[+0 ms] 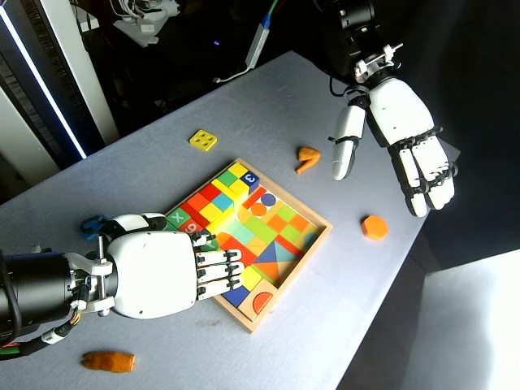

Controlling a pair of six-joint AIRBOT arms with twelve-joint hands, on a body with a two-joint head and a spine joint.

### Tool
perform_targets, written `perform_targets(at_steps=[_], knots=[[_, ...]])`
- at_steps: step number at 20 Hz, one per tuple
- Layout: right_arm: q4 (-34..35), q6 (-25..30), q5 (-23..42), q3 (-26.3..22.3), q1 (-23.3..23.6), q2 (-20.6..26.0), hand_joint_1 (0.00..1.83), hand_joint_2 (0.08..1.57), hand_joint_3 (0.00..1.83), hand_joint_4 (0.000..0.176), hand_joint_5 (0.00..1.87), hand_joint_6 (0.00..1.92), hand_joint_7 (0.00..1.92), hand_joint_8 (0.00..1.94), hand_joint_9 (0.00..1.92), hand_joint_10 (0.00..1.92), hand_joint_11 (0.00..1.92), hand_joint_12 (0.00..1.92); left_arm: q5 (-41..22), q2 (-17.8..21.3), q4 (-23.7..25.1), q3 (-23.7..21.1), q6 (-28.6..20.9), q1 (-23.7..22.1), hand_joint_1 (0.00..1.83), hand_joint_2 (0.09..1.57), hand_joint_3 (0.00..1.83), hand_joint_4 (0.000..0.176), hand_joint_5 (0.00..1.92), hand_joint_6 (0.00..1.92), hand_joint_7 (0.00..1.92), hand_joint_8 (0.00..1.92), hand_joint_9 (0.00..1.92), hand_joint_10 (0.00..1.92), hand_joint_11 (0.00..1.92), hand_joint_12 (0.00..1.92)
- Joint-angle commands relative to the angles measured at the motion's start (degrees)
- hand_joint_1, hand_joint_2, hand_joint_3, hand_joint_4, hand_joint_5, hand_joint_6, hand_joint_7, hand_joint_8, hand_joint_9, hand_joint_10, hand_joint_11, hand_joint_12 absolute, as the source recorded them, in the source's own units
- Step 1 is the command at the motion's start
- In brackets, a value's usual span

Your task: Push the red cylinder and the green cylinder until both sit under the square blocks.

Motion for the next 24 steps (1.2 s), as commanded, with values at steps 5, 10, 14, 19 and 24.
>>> perform_targets(at_steps=[5,10,14,19,24], knots=[[0.86,-0.52,1.62,-0.33,0.68,0.15,0.38,1.15,0.0,0.133,0.71,0.0,0.06,0.0,0.0,0.0,0.0,0.18,-6.25,0.31,-0.75,-0.03,0.02,-0.23,0.0,1.09,0.0,0.085,0.05,0.0,0.0,0.0,0.0,0.0,0.0,0.27],[3.41,-2.77,1.62,-0.32,1.81,0.16,0.35,1.16,0.0,0.123,0.68,0.01,0.03,0.0,0.0,0.0,0.0,0.21,-6.25,0.3,-0.77,-0.03,0.02,-0.11,0.0,1.08,0.0,0.088,0.05,0.0,0.0,0.0,0.0,0.0,0.0,0.22],[6.87,-5.37,1.98,-0.33,2.74,0.26,0.37,1.15,0.0,0.128,0.69,0.0,0.05,0.0,0.0,0.0,0.0,0.36,-6.3,0.31,-0.92,-0.01,0.03,0.07,0.0,1.07,0.0,0.085,0.05,0.0,0.0,0.0,0.0,0.0,0.0,0.2],[13.32,-9.85,2.33,-0.61,3.41,1.39,0.43,1.14,0.0,0.094,0.68,0.0,0.06,0.0,0.0,0.0,0.0,0.49,-6.8,0.31,-1.61,-0.01,0.13,0.59,0.0,1.07,0.0,0.088,0.05,0.0,0.0,0.0,0.0,0.0,0.0,0.22],[31.2,-23.2,2.25,-3.38,2.83,5.5,0.48,1.13,0.0,0.0,0.69,0.01,0.08,0.0,0.0,0.0,0.0,0.32,-10.16,1.71,-4.65,-1.74,1.15,1.83,0.0,1.09,0.0,0.102,0.04,0.0,0.01,0.0,0.01,0.0,0.0,0.28]])
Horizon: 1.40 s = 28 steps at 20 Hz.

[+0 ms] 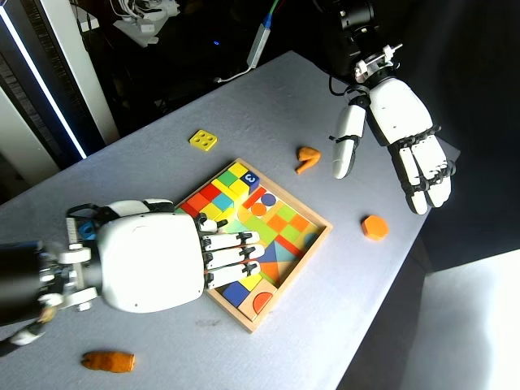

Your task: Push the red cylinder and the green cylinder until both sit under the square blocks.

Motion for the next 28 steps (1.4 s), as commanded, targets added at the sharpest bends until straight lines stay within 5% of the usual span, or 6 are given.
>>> perform_targets(at_steps=[1,6,10,16,25,28], knots=[[5.84,-1.29,2.75,-0.13,-0.22,0.53,0.47,1.12,0.0,0.0,0.64,0.0,0.07,0.0,0.0,0.0,0.0,0.11,-8.26,1.0,-1.62,-0.1,0.53,-0.24,0.0,1.07,0.0,0.113,0.04,0.0,0.01,0.0,0.01,0.0,0.0,0.28],[31.08,-16.4,8.88,-2.96,-5.97,5.92,0.41,1.15,0.0,0.0,0.47,0.0,0.06,0.01,0.0,0.0,0.0,0.0,-18.08,5.64,-6.73,-5.47,2.29,2.63,0.0,1.07,0.0,0.064,0.04,0.01,0.0,0.0,0.0,0.0,0.0,0.02],[50.34,-25.15,19.55,-4.66,-13.01,8.91,0.4,1.22,0.01,0.072,0.32,0.0,0.06,0.01,0.0,0.0,0.0,0.0,-30.2,10.21,-11.74,-10.88,2.23,8.86,0.0,1.05,0.0,0.162,0.07,0.01,0.0,0.0,0.0,0.0,0.0,0.0],[69.36,-30.92,37.73,-9.02,-24.3,13.5,0.36,1.34,0.0,0.109,0.07,0.01,0.07,0.01,0.03,0.0,0.0,0.22,-49.39,15.49,-15.02,-18.17,-0.36,17.14,0.0,1.14,0.01,0.175,0.07,0.0,0.07,0.01,0.07,0.0,0.0,0.27],[76.02,-35.85,52.33,-15.07,-29.64,19.49,0.33,1.3,0.02,0.152,0.0,0.0,0.07,0.0,0.05,0.0,0.0,0.31,-71.12,21.4,-16.69,-25.82,-1.02,26.62,0.29,1.15,0.0,0.146,0.08,0.01,0.17,0.01,0.16,0.0,0.01,0.32],[76.2,-36.27,52.8,-15.42,-29.73,19.63,0.2,1.33,0.01,0.141,0.0,0.0,0.04,0.0,0.09,0.01,0.0,0.55,-75.73,22.95,-16.22,-27.51,-1.02,28.65,0.38,1.09,0.0,0.061,0.11,0.0,0.17,0.0,0.18,0.0,0.08,0.31]])
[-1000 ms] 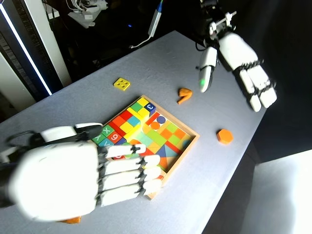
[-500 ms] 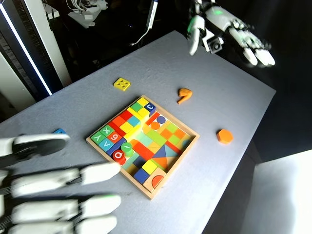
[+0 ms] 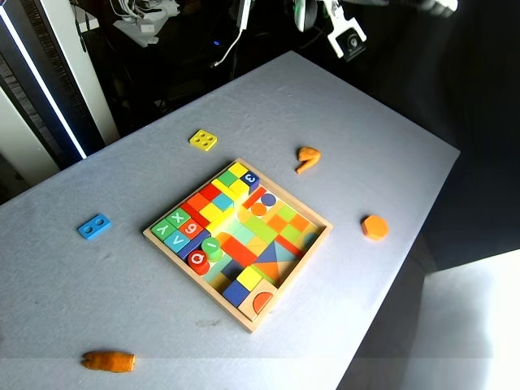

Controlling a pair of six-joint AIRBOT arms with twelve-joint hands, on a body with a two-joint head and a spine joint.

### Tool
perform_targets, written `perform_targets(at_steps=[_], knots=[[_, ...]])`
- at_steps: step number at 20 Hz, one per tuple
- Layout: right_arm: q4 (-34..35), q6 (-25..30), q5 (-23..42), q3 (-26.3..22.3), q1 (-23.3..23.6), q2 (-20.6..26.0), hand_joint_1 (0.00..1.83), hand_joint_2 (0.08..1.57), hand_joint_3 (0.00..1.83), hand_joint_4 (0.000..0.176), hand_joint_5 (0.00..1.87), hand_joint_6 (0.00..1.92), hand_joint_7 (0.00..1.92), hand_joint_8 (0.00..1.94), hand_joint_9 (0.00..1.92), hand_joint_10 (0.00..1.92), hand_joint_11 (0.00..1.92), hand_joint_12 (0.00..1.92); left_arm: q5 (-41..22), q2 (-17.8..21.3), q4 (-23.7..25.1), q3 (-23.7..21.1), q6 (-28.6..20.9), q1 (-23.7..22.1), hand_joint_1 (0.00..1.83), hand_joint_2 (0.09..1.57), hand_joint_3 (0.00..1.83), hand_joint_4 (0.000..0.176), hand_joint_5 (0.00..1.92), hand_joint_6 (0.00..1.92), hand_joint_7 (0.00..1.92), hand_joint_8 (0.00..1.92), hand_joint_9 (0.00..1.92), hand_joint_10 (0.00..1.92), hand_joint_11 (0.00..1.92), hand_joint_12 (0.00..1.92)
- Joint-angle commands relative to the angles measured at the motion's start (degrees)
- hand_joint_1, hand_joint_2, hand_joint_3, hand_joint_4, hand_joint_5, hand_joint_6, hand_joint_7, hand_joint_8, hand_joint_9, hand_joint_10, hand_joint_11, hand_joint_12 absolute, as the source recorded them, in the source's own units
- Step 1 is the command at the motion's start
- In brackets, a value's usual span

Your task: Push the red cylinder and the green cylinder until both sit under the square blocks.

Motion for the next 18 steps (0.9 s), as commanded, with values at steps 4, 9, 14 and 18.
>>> perform_targets(at_steps=[4,9,14,18], knots=[[5.58,0.05,9.71,-1.91,-3.75,1.76,0.15,1.3,0.0,0.148,0.0,0.0,0.06,0.0,0.11,0.01,0.0,0.54,-11.86,1.86,-1.06,-1.22,0.3,0.85,0.54,1.07,0.0,0.0,0.09,0.01,0.13,0.01,0.2,0.01,0.13,0.24],[7.61,-2.29,13.15,-4.48,-7.25,3.34,0.0,1.24,0.0,0.131,0.03,0.0,0.14,0.01,0.21,0.03,0.0,0.69,-14.83,2.92,1.17,-2.74,1.36,1.01,0.54,1.2,0.0,0.0,0.76,0.14,0.61,0.01,0.55,0.02,0.04,0.99],[9.11,-6.22,19.65,-10.12,-11.34,8.55,0.53,1.56,0.1,0.022,0.25,0.06,0.3,0.04,0.52,0.21,0.05,1.31,-14.78,3.72,2.56,-3.63,1.42,-0.01,0.49,1.43,0.01,0.0,0.44,0.0,0.58,0.0,0.66,0.02,0.23,0.99],[7.57,-5.86,19.63,-10.99,-10.32,9.09,1.08,1.42,0.0,0.0,0.41,1.75,0.54,1.66,0.75,1.15,0.48,1.55,-14.83,3.61,3.44,-4.14,0.42,-1.53,0.89,1.34,0.0,0.0,0.58,0.05,0.56,0.0,0.61,0.01,0.21,1.03]])
